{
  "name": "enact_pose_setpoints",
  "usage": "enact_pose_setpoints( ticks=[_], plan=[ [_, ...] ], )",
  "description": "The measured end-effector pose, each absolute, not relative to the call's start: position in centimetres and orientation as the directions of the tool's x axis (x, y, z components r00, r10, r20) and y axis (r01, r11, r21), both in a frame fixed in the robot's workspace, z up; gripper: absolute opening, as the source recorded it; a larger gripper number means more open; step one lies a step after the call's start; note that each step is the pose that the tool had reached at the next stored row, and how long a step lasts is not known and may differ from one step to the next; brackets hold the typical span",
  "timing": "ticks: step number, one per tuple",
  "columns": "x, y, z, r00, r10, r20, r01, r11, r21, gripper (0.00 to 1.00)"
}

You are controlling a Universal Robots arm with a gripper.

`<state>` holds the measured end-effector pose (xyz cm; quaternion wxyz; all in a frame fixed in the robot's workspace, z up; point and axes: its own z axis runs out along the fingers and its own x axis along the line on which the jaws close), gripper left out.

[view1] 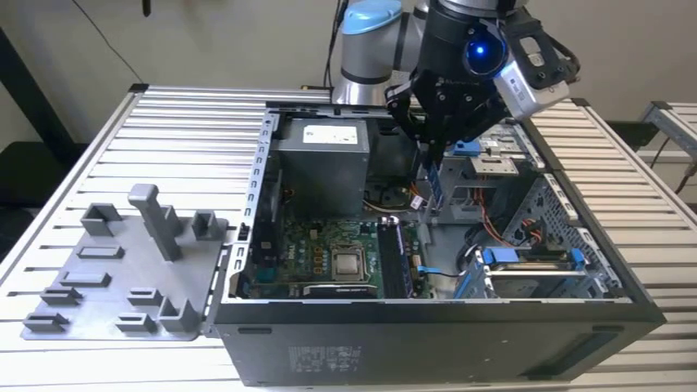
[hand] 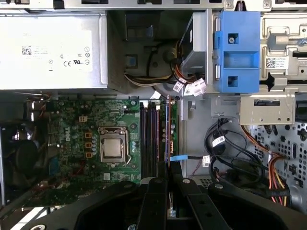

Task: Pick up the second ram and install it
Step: 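Insert the second ram into the second slot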

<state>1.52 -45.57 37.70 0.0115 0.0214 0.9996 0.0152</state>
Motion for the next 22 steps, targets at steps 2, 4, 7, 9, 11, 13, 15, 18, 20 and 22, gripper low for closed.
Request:
enact_pose_setpoints(
  ticks=[2, 4, 7, 9, 11, 13, 15, 18, 20, 22],
  plan=[
    [1.5, -45.6, 37.6, -0.999, 0.043, -0.022, 0.042, 0.999, 0.031, 0.14],
    [1.5, -45.7, 37.4, -0.999, 0.043, -0.022, 0.043, 0.999, 0.031, 0.14],
    [1.5, -45.7, 37.2, -0.999, 0.043, -0.022, 0.043, 0.999, 0.031, 0.14],
    [1.5, -45.8, 37.0, -0.999, 0.043, -0.022, 0.042, 0.999, 0.030, 0.14],
    [1.5, -45.8, 36.8, -0.999, 0.043, -0.022, 0.043, 0.999, 0.031, 0.14],
    [1.5, -45.9, 36.7, -0.999, 0.043, -0.022, 0.043, 0.999, 0.030, 0.14],
    [1.5, -45.9, 36.5, -0.999, 0.043, -0.022, 0.042, 0.999, 0.031, 0.14],
    [1.5, -46.0, 36.3, -0.999, 0.043, -0.022, 0.042, 0.999, 0.031, 0.14],
    [1.5, -46.1, 36.1, -0.999, 0.043, -0.022, 0.042, 0.999, 0.030, 0.14],
    [1.5, -46.1, 36.0, -0.999, 0.043, -0.022, 0.043, 0.999, 0.030, 0.14]
  ],
)
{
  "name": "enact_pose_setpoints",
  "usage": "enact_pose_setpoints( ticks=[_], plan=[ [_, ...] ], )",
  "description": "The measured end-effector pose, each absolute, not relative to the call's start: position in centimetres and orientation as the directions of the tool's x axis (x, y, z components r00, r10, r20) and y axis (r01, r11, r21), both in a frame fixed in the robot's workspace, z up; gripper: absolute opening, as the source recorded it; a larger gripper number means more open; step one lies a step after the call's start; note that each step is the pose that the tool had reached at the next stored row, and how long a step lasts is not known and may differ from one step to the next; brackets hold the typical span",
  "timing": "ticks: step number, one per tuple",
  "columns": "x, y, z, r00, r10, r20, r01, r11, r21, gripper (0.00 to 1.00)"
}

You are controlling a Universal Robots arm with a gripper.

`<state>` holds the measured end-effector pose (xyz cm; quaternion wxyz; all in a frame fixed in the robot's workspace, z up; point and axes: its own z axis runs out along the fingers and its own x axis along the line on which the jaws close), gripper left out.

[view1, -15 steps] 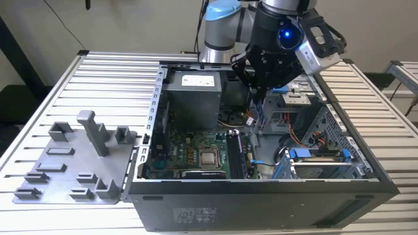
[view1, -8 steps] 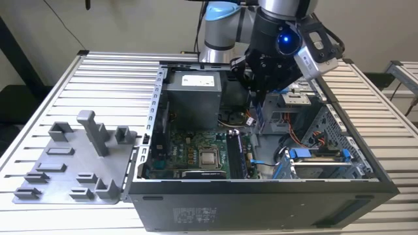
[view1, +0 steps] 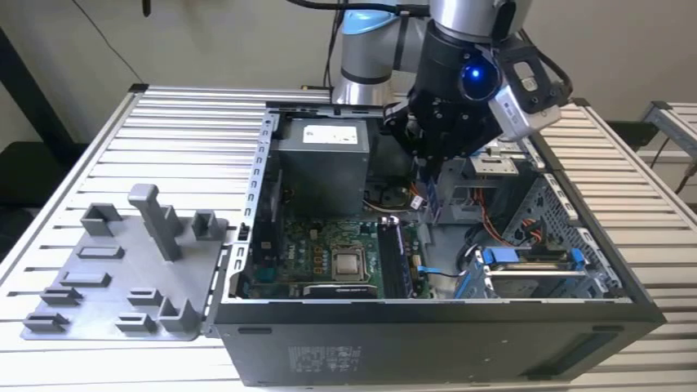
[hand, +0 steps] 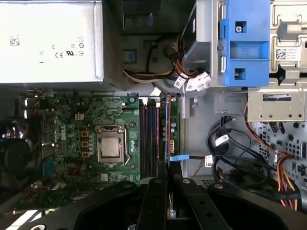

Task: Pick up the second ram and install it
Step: 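Insert the second ram into the second slot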

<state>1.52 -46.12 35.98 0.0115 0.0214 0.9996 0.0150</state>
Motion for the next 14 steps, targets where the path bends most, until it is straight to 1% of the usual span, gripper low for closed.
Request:
enact_pose_setpoints(
  ticks=[14],
  plan=[
    [1.5, -46.2, 34.7, -0.999, 0.043, -0.016, 0.043, 0.999, 0.030, 0.14]
  ],
)
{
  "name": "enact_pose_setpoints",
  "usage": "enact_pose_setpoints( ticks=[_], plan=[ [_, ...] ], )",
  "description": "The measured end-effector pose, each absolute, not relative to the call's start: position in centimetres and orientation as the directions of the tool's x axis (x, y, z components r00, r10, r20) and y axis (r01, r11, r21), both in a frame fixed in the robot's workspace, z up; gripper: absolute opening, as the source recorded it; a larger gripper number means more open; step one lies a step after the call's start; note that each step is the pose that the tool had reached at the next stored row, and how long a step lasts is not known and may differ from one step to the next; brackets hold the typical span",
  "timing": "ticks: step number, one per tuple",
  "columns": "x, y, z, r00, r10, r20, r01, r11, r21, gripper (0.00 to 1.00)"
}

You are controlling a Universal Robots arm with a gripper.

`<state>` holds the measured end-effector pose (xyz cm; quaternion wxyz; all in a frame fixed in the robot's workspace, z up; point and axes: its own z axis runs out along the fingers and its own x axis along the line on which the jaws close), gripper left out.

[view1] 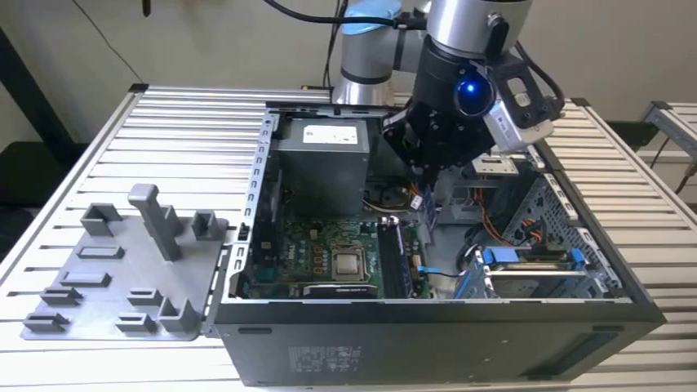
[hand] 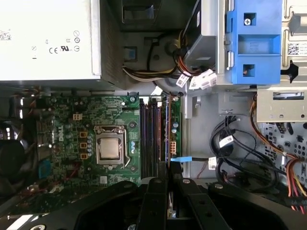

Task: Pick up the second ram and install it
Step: 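Insert the second ram into the second slot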

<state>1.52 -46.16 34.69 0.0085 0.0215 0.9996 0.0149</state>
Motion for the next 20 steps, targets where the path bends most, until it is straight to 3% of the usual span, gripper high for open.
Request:
enact_pose_setpoints(
  ticks=[20],
  plan=[
    [1.5, -46.2, 33.5, -0.999, 0.043, -0.014, 0.043, 0.999, 0.030, 0.14]
  ],
)
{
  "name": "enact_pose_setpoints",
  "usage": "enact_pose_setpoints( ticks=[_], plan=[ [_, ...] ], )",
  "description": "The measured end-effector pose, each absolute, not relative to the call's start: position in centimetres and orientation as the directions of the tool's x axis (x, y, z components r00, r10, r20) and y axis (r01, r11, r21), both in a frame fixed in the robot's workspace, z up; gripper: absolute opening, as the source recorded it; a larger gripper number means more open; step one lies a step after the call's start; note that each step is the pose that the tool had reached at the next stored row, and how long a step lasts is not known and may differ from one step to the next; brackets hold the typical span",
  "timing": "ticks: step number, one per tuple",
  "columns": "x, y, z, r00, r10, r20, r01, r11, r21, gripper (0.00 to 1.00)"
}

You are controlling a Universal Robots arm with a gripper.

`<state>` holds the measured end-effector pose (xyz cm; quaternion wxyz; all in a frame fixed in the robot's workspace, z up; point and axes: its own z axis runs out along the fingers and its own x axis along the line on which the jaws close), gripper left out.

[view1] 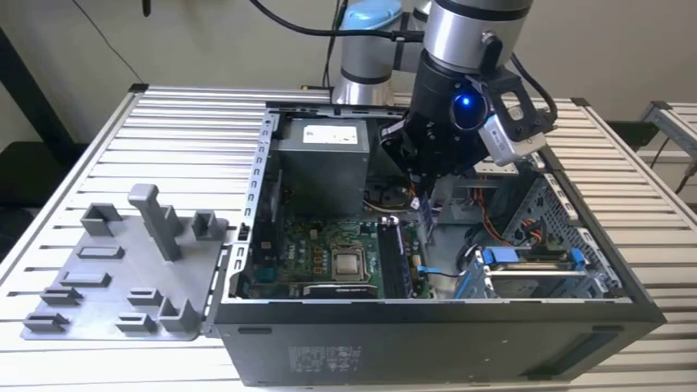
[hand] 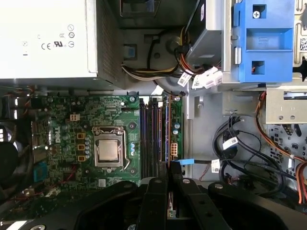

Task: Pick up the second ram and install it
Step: 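Insert the second ram into the second slot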

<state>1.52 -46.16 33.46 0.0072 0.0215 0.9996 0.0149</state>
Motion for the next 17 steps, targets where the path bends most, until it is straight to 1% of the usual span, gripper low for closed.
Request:
enact_pose_setpoints(
  ticks=[17],
  plan=[
    [1.52, -46.16, 32.58, -0.999, 0.043, -0.014, 0.043, 0.999, 0.030, 0.14]
  ],
)
